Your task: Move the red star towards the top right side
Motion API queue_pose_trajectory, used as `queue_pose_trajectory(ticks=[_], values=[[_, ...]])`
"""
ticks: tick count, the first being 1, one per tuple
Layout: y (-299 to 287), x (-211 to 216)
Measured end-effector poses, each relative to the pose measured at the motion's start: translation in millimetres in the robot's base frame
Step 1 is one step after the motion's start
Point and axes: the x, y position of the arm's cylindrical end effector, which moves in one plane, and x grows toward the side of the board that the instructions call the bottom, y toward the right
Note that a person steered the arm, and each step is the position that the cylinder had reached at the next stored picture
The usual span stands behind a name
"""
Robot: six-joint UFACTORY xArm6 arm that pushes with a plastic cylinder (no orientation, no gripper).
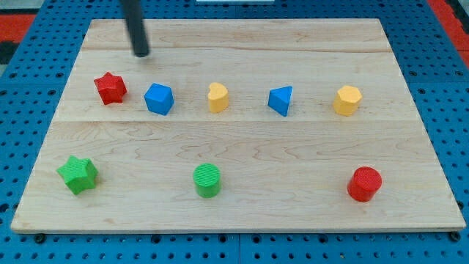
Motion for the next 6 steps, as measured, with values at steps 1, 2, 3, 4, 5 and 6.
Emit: queue_pose_trajectory(ticks=[1, 2, 3, 4, 5, 6], values=[[-55, 79], [-19, 155], [-2, 130], [-19, 91], [-25, 53], [-16, 22]])
